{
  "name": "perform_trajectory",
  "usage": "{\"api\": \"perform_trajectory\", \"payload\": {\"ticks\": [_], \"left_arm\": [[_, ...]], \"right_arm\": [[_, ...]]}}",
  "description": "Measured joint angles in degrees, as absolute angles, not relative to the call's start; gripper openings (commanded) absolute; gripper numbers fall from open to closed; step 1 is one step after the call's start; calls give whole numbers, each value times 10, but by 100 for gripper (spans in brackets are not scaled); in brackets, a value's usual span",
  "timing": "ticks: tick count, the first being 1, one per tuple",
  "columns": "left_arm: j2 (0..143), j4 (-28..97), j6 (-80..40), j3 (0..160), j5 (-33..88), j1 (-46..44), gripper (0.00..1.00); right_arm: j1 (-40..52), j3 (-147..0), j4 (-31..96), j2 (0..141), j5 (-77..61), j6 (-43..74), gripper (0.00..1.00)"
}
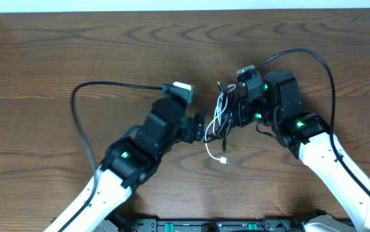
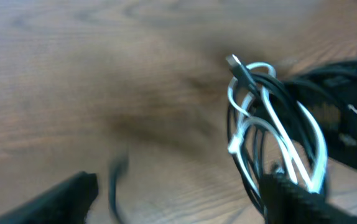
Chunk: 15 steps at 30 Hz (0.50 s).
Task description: Untangle cables
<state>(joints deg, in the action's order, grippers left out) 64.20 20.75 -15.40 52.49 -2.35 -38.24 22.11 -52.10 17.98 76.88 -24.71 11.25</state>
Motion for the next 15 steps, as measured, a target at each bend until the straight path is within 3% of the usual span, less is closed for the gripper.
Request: {"api": "perform_trajectory", "payload": {"ticks": [1,2,11,15], "left_arm": [[654,206,-154,525,-21,-382,98],[664,205,-153,525,-19,-382,98],[686,182,-152,525,-17,-380,99],[686,182,-152,525,-17,-379,96]], "right_arm": [[221,-521,189,769,-255,99,72],[220,-521,199,769,-268,87,99],[220,-521,226,769,-391,-16,99],[219,-521,220,769,-358,-9,99]]}}
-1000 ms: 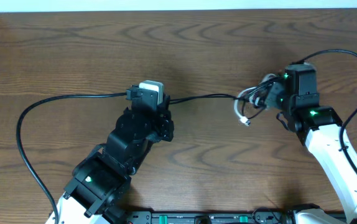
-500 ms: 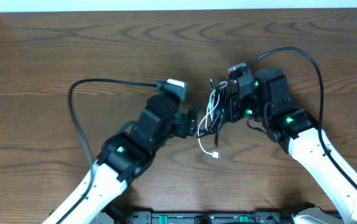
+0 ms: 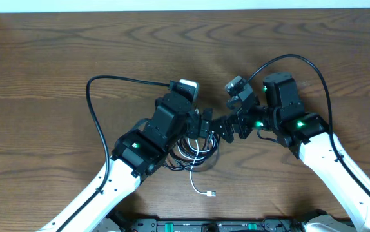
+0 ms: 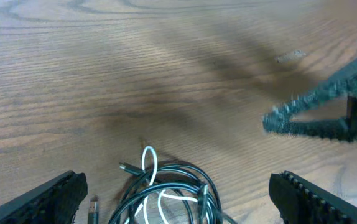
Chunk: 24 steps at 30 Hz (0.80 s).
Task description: Untangle cables
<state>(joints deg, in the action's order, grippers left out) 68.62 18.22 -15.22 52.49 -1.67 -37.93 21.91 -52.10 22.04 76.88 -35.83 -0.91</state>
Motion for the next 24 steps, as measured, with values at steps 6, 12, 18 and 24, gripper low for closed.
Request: {"api": "perform_trajectory", "payload": {"ticks": [6,12,18,24], "left_arm": [[686,199,-150,525,-39,-380,80],[681,221,-181,525,-93,-333,77],[621,252,-229,525,-76,-246,66],[545,286,-242,525,-60,-217,66]], "right_arm": [[218,-521,305,769,-200,74,78],[218,-511,362,769,-130,118,53],[219,-491,345,809,-122,140,29],[248,-483,313,869,-124,206,15]]}}
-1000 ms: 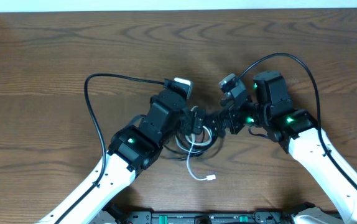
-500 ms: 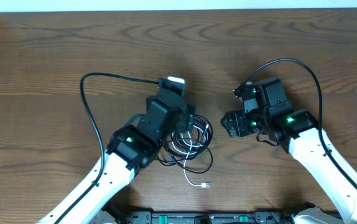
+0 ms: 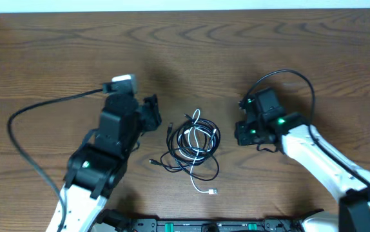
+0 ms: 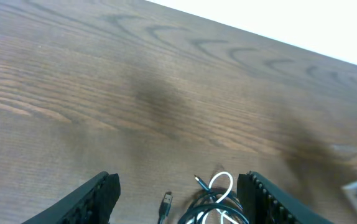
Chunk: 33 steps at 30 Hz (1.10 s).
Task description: Untangle cables
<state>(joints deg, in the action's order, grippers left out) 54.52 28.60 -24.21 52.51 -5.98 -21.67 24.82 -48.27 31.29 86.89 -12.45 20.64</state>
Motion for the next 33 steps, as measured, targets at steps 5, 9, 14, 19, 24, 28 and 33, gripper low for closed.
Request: {"api": "perform_trajectory", "payload": {"ticks": [5,9,14,19,24,28,33], "left_arm": [[518,308,-242,525,-58,-215,65],[513,329,-242,525,-58,-215,66],[513,340,-242,525,-57,-214,65],[513,341,-242,525,-55,-214,65],[513,341,-242,525,-53,-214,66],[513,342,-242,525,-50,-214,66],[513,342,-242,525,-50,-214,66]], "right_arm": [[296,-482,281,904,-137,286,53],[335,-482,278,915,-141,390,99],[371,-482,280,917,-144,563,99],[414,-482,273,917,-144,720,41],[452,-482,263,917,-125,827,22],[465,-482,263,917,-97,862,31],[473,-482,263,922,-44,881,34]]}}
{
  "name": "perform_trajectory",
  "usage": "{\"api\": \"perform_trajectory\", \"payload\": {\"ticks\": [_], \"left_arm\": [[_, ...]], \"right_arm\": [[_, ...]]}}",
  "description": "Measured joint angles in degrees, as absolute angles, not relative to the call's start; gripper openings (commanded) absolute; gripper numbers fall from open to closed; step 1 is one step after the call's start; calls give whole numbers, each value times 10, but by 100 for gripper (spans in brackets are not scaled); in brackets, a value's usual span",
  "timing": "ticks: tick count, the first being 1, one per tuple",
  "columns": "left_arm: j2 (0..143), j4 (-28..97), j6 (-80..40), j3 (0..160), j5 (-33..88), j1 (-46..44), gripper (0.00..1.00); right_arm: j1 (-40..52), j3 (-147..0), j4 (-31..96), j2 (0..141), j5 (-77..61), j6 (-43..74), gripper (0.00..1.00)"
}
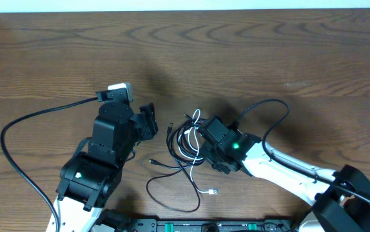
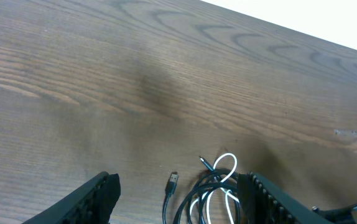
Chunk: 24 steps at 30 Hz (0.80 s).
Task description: Untangle cables
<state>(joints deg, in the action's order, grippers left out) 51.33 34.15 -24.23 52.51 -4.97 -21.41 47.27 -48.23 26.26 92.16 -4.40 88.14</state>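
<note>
A tangled bundle of black and white cables (image 1: 186, 143) lies on the wooden table (image 1: 269, 58). In the left wrist view the bundle (image 2: 213, 193) sits low between my fingers, with a black USB plug (image 2: 173, 180) beside it. A black loop (image 1: 172, 190) trails toward the front, and a white plug (image 1: 213, 192) lies there too. My left gripper (image 1: 151, 124) hovers just left of the bundle, open and empty. My right gripper (image 1: 204, 143) rests on the bundle's right side, and the wrist hides its fingers.
The left arm's own black lead (image 1: 17, 138) loops out over the left of the table. The right arm's lead (image 1: 272, 106) arcs behind its wrist. A white wall strip (image 1: 185, 5) borders the table's far edge.
My right gripper has moved left from beside the bundle onto its right side. A black loop now lies spread toward the front left. My left gripper has barely shifted and stays open.
First both grippers met at the bundle in mid-table, and it hung by the right one. Then it lay under my left gripper with the right one close by. Later both arms stood apart with the bundle alone between them. Now the right gripper is on it.
</note>
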Motion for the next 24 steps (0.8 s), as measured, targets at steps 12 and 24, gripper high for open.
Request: {"api": "perform_trajectory", "payload": {"ticks": [12,24], "left_arm": [[513,342,-242,525,-48,-214,66],[513,347,-243,525,-48,-214,79]], "right_arm": [[475,-486,225,969,26,894,2],[446,-526,260,977,59,584,1]]}}
